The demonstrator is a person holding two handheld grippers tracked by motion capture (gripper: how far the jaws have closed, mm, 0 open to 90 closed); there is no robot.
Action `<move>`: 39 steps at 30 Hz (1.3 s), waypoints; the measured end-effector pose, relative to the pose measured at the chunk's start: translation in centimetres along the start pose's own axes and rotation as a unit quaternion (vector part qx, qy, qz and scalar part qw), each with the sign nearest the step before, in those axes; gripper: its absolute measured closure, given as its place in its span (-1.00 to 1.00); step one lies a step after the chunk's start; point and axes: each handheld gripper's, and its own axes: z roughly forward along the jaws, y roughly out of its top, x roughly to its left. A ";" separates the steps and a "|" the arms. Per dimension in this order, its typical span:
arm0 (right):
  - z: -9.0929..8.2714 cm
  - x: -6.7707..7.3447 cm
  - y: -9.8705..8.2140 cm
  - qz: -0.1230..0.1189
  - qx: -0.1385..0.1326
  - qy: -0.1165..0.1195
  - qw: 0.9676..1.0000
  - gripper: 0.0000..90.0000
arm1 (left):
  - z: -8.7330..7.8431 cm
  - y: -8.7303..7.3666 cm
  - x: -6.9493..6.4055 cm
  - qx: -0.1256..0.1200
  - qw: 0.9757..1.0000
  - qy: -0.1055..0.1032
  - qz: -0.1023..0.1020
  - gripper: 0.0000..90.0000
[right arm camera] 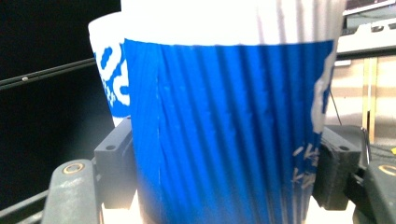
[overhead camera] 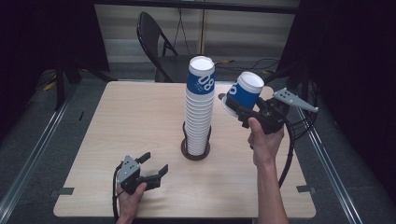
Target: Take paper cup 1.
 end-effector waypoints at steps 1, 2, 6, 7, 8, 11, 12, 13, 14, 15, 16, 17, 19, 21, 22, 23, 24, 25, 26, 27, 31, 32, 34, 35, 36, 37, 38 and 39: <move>0.0 0.0 0.0 0.000 0.000 0.000 1.000 -0.45 | 0.0 0.0 0.0 0.000 1.000 0.000 0.000 -0.65; -0.1 0.0 -0.7 0.007 0.005 0.002 1.000 -0.45 | -0.1 0.0 0.0 0.000 1.000 -0.004 -0.004 -0.64; -0.3 0.2 -2.1 0.011 0.016 0.003 1.000 -0.45 | -0.2 0.0 -0.1 -0.005 1.000 -0.003 -0.011 -0.64; -0.3 0.2 -2.1 0.011 0.016 0.003 1.000 -0.45 | -0.2 0.1 -0.2 -0.005 1.000 -0.004 -0.013 -0.64; -0.4 0.3 -2.8 0.009 0.021 0.002 1.000 -0.45 | -0.2 0.1 -0.2 -0.005 1.000 -0.003 -0.011 -0.64; -0.5 0.4 -3.5 0.014 0.024 0.000 1.000 -0.45 | -0.2 0.1 -0.3 -0.006 1.000 -0.007 -0.011 -0.64; -0.7 0.4 -4.2 0.019 0.025 0.001 1.000 -0.45 | -0.1 0.1 -0.4 -0.007 1.000 -0.010 -0.016 -0.63; -0.7 0.4 -4.2 0.019 0.025 0.001 1.000 -0.45 | -0.1 0.1 -0.4 -0.007 1.000 -0.010 -0.016 -0.62; -0.8 0.4 -5.1 0.024 0.029 0.002 0.999 -0.45 | -0.1 0.2 -0.5 -0.008 1.000 -0.014 -0.018 -0.62; -0.8 0.4 -5.5 0.027 0.031 0.003 0.999 -0.45 | -0.1 0.2 -0.5 -0.008 1.000 -0.015 -0.017 -0.62; -0.8 0.4 -5.9 0.030 0.032 0.003 0.999 -0.45 | -0.1 0.2 -0.6 -0.010 1.000 -0.017 -0.019 -0.62; -0.8 0.4 -6.3 0.032 0.035 0.004 0.999 -0.45 | -0.1 0.2 -0.6 -0.010 1.000 -0.017 -0.019 -0.63; -0.9 0.4 -6.9 0.036 0.039 0.004 0.999 -0.45 | -0.1 0.3 -0.7 -0.012 0.999 -0.026 -0.016 -0.61; -0.9 0.5 -7.6 0.046 0.041 0.008 0.998 -0.45 | 0.0 0.4 -0.8 -0.015 0.999 -0.031 -0.018 -0.61; -0.9 0.6 -7.8 0.050 0.044 0.008 0.998 -0.45 | 0.1 0.4 -0.9 -0.016 0.999 -0.034 -0.019 -0.62; -0.9 0.6 -7.8 0.050 0.044 0.008 0.998 -0.45 | 0.1 0.4 -0.9 -0.016 0.999 -0.034 -0.019 -0.64; -1.0 0.7 -8.5 0.054 0.047 0.011 0.997 -0.45 | 0.1 0.5 -0.9 -0.014 0.999 -0.037 -0.021 -0.64; -1.0 0.7 -8.8 0.055 0.047 0.013 0.997 -0.45 | 0.2 0.5 -1.0 -0.016 0.999 -0.044 -0.023 -0.65; -1.0 0.7 -8.8 0.055 0.047 0.013 0.997 -0.45 | 0.2 0.5 -1.0 -0.016 0.999 -0.044 -0.023 -0.65; -1.0 0.8 -9.2 0.060 0.048 0.014 0.997 -0.45 | 0.2 0.5 -1.0 -0.015 0.999 -0.046 -0.024 -0.65; -0.9 1.0 -10.5 0.072 0.052 0.019 0.996 -0.45 | 0.3 0.6 -1.2 -0.012 0.998 -0.061 -0.020 -0.53; -0.9 1.0 -10.8 0.076 0.051 0.022 0.996 -0.45 | 0.3 0.5 -1.2 -0.016 0.997 -0.066 -0.021 -0.54; -1.0 1.2 -11.5 0.082 0.049 0.026 0.995 -0.46 | 0.4 0.6 -1.3 -0.018 0.997 -0.065 -0.021 -0.59; -1.0 1.2 -11.5 0.082 0.049 0.026 0.995 -0.46 | 0.4 0.6 -1.3 -0.018 0.997 -0.065 -0.021 -0.60; -0.9 1.5 -12.0 0.087 0.048 0.030 0.995 -0.46 | 0.4 0.6 -1.3 -0.019 0.997 -0.068 -0.021 -0.60; -0.9 1.5 -12.0 0.087 0.048 0.030 0.995 -0.46 | 0.4 0.6 -1.3 -0.019 0.997 -0.068 -0.021 -0.60; -0.8 1.6 -12.3 0.086 0.049 0.031 0.995 -0.46 | 0.4 0.6 -1.4 -0.022 0.997 -0.069 -0.019 -0.60; -0.8 1.8 -12.6 0.086 0.052 0.032 0.994 -0.46 | 0.4 0.6 -1.5 -0.021 0.997 -0.067 -0.019 -0.59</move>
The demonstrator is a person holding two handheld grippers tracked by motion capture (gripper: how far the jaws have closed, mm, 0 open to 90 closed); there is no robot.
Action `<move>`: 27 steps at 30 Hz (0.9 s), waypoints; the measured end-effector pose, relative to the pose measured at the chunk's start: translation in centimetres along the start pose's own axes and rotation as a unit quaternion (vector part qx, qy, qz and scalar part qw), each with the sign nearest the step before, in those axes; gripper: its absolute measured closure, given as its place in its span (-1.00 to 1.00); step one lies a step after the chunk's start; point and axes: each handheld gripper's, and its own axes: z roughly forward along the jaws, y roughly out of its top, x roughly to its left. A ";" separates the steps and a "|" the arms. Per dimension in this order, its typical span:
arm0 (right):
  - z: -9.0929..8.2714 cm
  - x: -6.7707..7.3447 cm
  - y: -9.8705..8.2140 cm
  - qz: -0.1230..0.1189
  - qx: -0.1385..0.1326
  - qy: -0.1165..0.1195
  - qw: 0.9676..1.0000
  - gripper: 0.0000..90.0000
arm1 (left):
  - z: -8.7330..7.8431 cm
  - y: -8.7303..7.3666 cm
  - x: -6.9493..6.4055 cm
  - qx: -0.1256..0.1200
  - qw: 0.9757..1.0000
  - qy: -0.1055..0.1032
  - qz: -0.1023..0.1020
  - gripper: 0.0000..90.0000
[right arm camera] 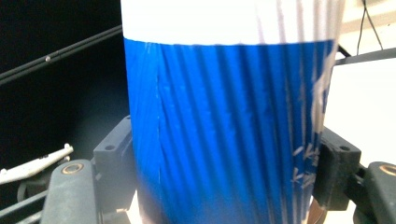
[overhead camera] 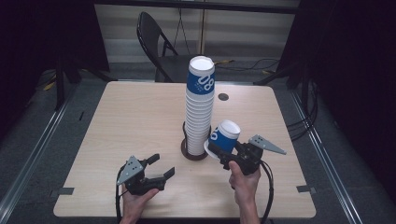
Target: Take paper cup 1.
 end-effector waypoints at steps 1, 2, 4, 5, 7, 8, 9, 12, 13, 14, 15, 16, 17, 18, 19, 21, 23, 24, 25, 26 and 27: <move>0.1 0.0 -0.5 0.007 0.001 0.004 1.000 -0.46 | 0.0 0.1 0.0 0.002 1.000 0.005 0.010 -0.58; 0.1 0.0 -0.5 0.007 0.001 0.004 1.000 -0.46 | 0.0 0.1 0.0 0.002 1.000 0.005 0.010 -0.58; 0.2 0.0 -1.0 0.012 0.001 0.006 1.000 -0.46 | 0.1 0.1 -0.1 0.001 1.000 0.007 0.012 -0.54; 0.2 0.0 -1.4 0.020 -0.001 0.012 1.000 -0.46 | 0.2 0.1 -0.2 0.004 1.000 0.005 0.018 -0.45; 0.3 0.0 -1.8 0.024 0.001 0.012 1.000 -0.46 | 0.3 0.1 -0.3 0.008 1.000 0.002 0.022 -0.43; 0.3 0.0 -1.8 0.024 0.001 0.012 1.000 -0.46 | 0.3 0.1 -0.3 0.008 1.000 0.002 0.022 -0.43; 0.4 0.0 -2.4 0.035 0.004 0.013 0.999 -0.46 | 0.5 0.1 -0.5 0.010 1.000 -0.001 0.022 -0.43; 0.7 -0.1 -3.2 0.046 0.005 0.017 0.999 -0.46 | 0.7 0.2 -0.8 0.011 0.999 -0.006 0.032 -0.43; 0.8 -0.1 -3.6 0.048 0.009 0.016 0.999 -0.45 | 0.7 0.2 -0.8 0.011 0.999 -0.006 0.032 -0.43; 0.8 -0.1 -3.6 0.048 0.009 0.016 0.999 -0.45 | 0.8 0.2 -0.8 0.014 0.999 -0.008 0.036 -0.43; 0.9 -0.1 -4.0 0.057 0.007 0.020 0.998 -0.44 | 0.9 0.2 -1.0 0.015 0.999 -0.015 0.038 -0.41; 1.0 -0.1 -4.2 0.060 0.008 0.023 0.998 -0.44 | 1.0 0.3 -1.0 0.015 0.999 -0.016 0.038 -0.40; 1.1 0.0 -4.3 0.058 0.010 0.023 0.998 -0.44 | 1.1 0.3 -1.0 0.014 0.999 -0.018 0.036 -0.40; 1.1 0.0 -4.4 0.061 0.011 0.024 0.998 -0.45 | 1.1 0.3 -1.1 0.013 0.999 -0.019 0.041 -0.40; 1.2 0.0 -4.6 0.067 0.011 0.028 0.997 -0.45 | 1.2 0.3 -1.1 0.013 0.999 -0.021 0.045 -0.39; 1.3 0.0 -5.0 0.077 0.010 0.032 0.996 -0.45 | 1.3 0.4 -1.3 0.013 0.999 -0.021 0.046 -0.36; 1.3 0.0 -5.1 0.081 0.009 0.036 0.996 -0.45 | 1.3 0.4 -1.4 0.011 0.999 -0.022 0.049 -0.36; 1.3 0.0 -5.3 0.085 0.009 0.039 0.996 -0.45 | 1.4 0.4 -1.4 0.010 0.998 -0.024 0.050 -0.35; 1.4 0.1 -5.5 0.099 0.006 0.046 0.994 -0.45 | 1.5 0.3 -1.6 0.008 0.998 -0.027 0.047 -0.35; 1.4 0.1 -5.5 0.099 0.006 0.046 0.994 -0.45 | 1.5 0.3 -1.6 0.008 0.998 -0.027 0.047 -0.35; 1.4 0.2 -5.8 0.106 0.007 0.049 0.993 -0.45 | 1.7 0.3 -1.6 0.010 0.998 -0.039 0.051 -0.35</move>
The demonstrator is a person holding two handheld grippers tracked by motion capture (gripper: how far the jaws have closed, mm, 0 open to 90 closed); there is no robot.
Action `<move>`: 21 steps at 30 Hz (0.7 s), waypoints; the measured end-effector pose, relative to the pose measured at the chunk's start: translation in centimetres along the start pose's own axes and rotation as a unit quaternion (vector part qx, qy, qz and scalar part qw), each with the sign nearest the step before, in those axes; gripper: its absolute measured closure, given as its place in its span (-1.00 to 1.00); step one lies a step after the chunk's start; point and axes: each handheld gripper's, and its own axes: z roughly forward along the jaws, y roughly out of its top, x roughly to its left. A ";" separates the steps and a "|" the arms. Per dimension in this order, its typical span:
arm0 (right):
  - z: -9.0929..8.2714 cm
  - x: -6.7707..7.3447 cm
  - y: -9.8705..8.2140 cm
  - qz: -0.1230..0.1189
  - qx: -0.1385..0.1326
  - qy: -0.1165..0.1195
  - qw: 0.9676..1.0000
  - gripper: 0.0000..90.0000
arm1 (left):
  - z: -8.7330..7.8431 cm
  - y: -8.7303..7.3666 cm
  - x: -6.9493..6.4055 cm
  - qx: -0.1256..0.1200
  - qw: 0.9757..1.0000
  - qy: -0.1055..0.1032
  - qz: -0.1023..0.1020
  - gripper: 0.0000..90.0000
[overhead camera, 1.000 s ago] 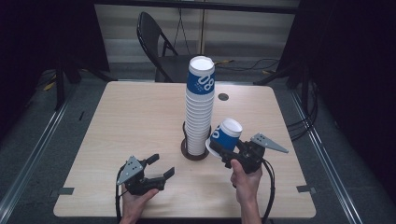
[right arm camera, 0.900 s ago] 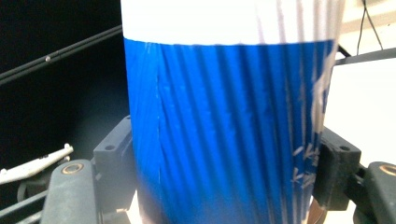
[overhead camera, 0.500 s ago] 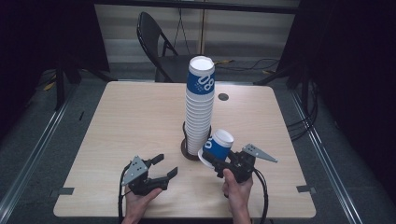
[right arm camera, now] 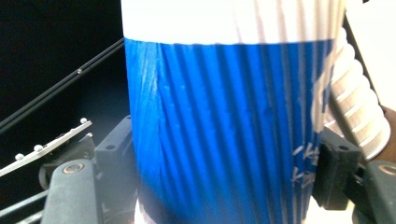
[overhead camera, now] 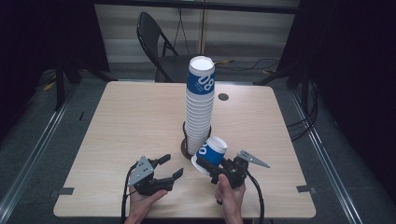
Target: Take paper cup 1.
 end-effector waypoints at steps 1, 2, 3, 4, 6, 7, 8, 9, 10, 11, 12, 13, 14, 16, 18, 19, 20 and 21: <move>0.0 0.0 0.0 0.000 0.000 0.000 1.000 -0.45 | 0.0 0.0 0.0 0.000 1.000 0.000 0.000 -0.33; 0.1 -0.1 -0.2 0.009 0.000 0.005 1.000 -0.45 | 0.1 0.0 -0.1 0.002 1.000 -0.006 0.002 -0.30; 0.1 -0.1 -0.3 0.015 -0.003 0.007 1.000 -0.45 | 0.1 0.0 -0.1 0.002 1.000 -0.006 0.002 -0.30; 0.1 -0.2 -0.4 0.026 -0.005 0.013 1.000 -0.45 | 0.2 0.0 -0.2 0.004 1.000 -0.011 0.003 -0.28; 0.1 -0.3 -0.7 0.036 -0.008 0.018 0.999 -0.46 | 0.3 -0.1 -0.4 0.002 1.000 -0.012 0.005 -0.21; 0.1 -0.3 -0.7 0.036 -0.008 0.018 0.999 -0.46 | 0.3 -0.1 -0.4 0.002 1.000 -0.012 0.005 -0.20; 0.1 -0.3 -1.0 0.043 -0.008 0.018 0.999 -0.46 | 0.4 -0.1 -0.6 -0.002 1.000 -0.010 0.012 -0.18; 0.1 -0.3 -1.0 0.043 -0.008 0.018 0.999 -0.46 | 0.4 -0.1 -0.6 -0.002 1.000 -0.010 0.012 -0.15; 0.2 -0.3 -1.1 0.046 -0.009 0.020 0.999 -0.46 | 0.4 -0.1 -0.7 -0.007 1.000 -0.011 0.014 -0.15; 0.2 -0.3 -1.2 0.052 -0.008 0.023 0.998 -0.46 | 0.4 -0.2 -0.8 -0.010 1.000 -0.019 0.012 -0.10; 0.2 -0.3 -1.5 0.056 -0.008 0.025 0.998 -0.46 | 0.5 -0.2 -0.9 -0.012 1.000 -0.025 0.012 -0.04; 0.2 -0.3 -1.5 0.056 -0.008 0.025 0.998 -0.46 | 0.5 -0.2 -1.0 -0.013 1.000 -0.022 0.013 -0.04; 0.3 -0.3 -1.7 0.059 -0.008 0.028 0.998 -0.46 | 0.6 -0.2 -1.0 -0.015 1.000 -0.021 0.016 -0.04; 0.4 -0.3 -2.0 0.075 -0.008 0.035 0.997 -0.47 | 0.7 -0.4 -1.1 -0.024 0.999 -0.028 0.008 -0.04; 0.4 -0.3 -2.1 0.077 -0.009 0.038 0.996 -0.48 | 0.7 -0.4 -1.1 -0.025 0.999 -0.030 0.010 -0.02; 0.4 -0.3 -2.3 0.087 -0.011 0.042 0.995 -0.48 | 0.7 -0.4 -1.1 -0.027 0.999 -0.036 0.009 0.00; 0.4 -0.4 -2.5 0.103 -0.013 0.050 0.993 -0.48 | 0.8 -0.4 -1.2 -0.030 0.999 -0.038 0.013 0.06; 0.4 -0.4 -2.6 0.107 -0.014 0.052 0.993 -0.48 | 0.9 -0.4 -1.2 -0.030 0.999 -0.039 0.013 0.08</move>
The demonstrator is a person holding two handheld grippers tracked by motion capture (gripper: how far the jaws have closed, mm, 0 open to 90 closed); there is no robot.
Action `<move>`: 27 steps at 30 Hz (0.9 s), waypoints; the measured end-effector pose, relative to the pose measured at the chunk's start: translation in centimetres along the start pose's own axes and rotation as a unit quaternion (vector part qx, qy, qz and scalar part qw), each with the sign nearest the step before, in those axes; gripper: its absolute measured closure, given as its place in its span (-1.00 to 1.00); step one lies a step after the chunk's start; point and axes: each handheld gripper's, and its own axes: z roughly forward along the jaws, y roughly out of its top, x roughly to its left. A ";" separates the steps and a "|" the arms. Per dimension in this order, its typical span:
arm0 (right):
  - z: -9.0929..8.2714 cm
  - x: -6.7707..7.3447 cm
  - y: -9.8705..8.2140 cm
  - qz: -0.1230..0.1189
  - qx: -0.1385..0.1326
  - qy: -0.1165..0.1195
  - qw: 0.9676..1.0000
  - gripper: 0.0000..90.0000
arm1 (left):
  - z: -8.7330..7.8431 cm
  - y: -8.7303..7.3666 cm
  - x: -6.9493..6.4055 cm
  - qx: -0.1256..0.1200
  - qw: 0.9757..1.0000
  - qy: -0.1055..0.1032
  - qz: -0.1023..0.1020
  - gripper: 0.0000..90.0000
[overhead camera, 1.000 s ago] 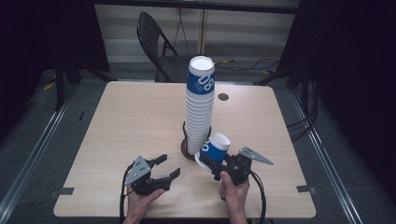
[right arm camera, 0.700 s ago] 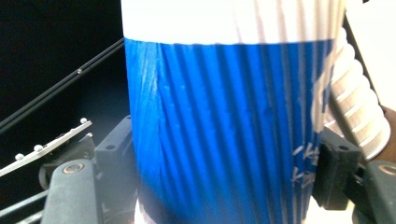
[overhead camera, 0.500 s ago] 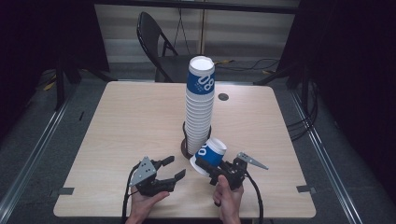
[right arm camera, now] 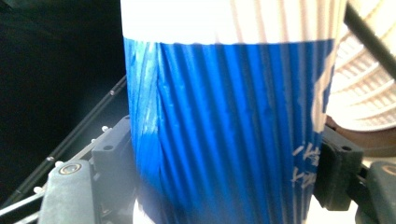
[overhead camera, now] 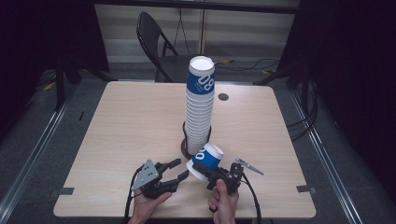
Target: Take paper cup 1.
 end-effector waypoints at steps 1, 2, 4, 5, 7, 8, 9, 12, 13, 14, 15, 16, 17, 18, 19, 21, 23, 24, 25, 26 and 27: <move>0.0 0.0 -0.1 0.007 0.000 0.005 1.000 -0.48 | 0.1 0.0 0.0 -0.003 1.000 -0.005 -0.006 0.10; 0.0 -0.1 -0.2 0.013 -0.001 0.007 1.000 -0.48 | 0.1 0.0 -0.1 -0.002 1.000 -0.009 -0.008 0.14; 0.0 -0.1 -0.2 0.016 -0.003 0.008 1.000 -0.48 | 0.2 0.0 -0.2 -0.001 1.000 -0.006 -0.005 0.20; -0.1 -0.2 -0.2 0.023 -0.006 0.011 1.000 -0.48 | 0.4 0.0 -0.3 -0.001 1.000 -0.006 -0.004 0.27; -0.1 -0.2 -0.2 0.026 -0.006 0.012 1.000 -0.48 | 0.5 0.0 -0.4 -0.003 1.000 -0.006 -0.003 0.30; -0.1 -0.2 -0.3 0.038 -0.006 0.022 0.999 -0.48 | 0.8 0.0 -0.6 -0.005 1.000 0.002 0.007 0.32; 0.0 -0.2 -0.4 0.046 -0.003 0.028 0.999 -0.48 | 0.9 0.0 -0.7 -0.010 1.000 0.006 0.010 0.33; 0.1 -0.2 -0.6 0.053 0.002 0.032 0.998 -0.48 | 1.0 0.0 -0.9 -0.017 1.000 0.013 0.016 0.39; 0.2 -0.2 -0.7 0.056 0.004 0.035 0.998 -0.48 | 1.0 0.1 -1.0 -0.019 1.000 0.015 0.017 0.43; 0.2 -0.2 -0.8 0.060 0.007 0.037 0.997 -0.48 | 1.1 0.1 -1.0 -0.020 1.000 0.015 0.018 0.47; 0.3 -0.1 -1.0 0.063 0.010 0.040 0.997 -0.48 | 1.3 0.1 -1.2 -0.019 0.999 0.021 0.021 0.51; 0.4 -0.1 -1.0 0.062 0.014 0.042 0.997 -0.48 | 1.3 0.1 -1.2 -0.019 0.999 0.026 0.023 0.53; 0.5 -0.1 -1.1 0.064 0.015 0.044 0.997 -0.48 | 1.4 0.2 -1.3 -0.018 0.999 0.030 0.025 0.56; 0.5 -0.1 -1.1 0.064 0.015 0.044 0.997 -0.48 | 1.4 0.2 -1.3 -0.018 0.999 0.030 0.025 0.58; 0.7 -0.1 -1.2 0.062 0.021 0.046 0.997 -0.48 | 1.6 0.2 -1.4 -0.017 0.999 0.044 0.027 0.60; 0.9 0.1 -1.2 0.057 0.026 0.051 0.997 -0.48 | 1.8 0.2 -1.5 -0.026 0.998 0.046 0.025 0.63; 1.1 0.2 -1.3 0.055 0.032 0.056 0.996 -0.49 | 2.0 0.2 -1.7 -0.030 0.998 0.051 0.029 0.63; 1.2 0.3 -1.3 0.055 0.036 0.056 0.996 -0.49 | 2.0 0.2 -1.8 -0.033 0.997 0.055 0.032 0.62; 1.2 0.3 -1.3 0.056 0.036 0.058 0.996 -0.49 | 2.0 0.2 -1.8 -0.034 0.997 0.055 0.034 0.62; 1.2 0.3 -1.3 0.056 0.036 0.058 0.996 -0.49 | 2.0 0.2 -1.8 -0.034 0.997 0.055 0.034 0.62; 1.2 0.3 -1.3 0.057 0.038 0.060 0.996 -0.49 | 2.0 0.2 -1.8 -0.036 0.997 0.057 0.036 0.62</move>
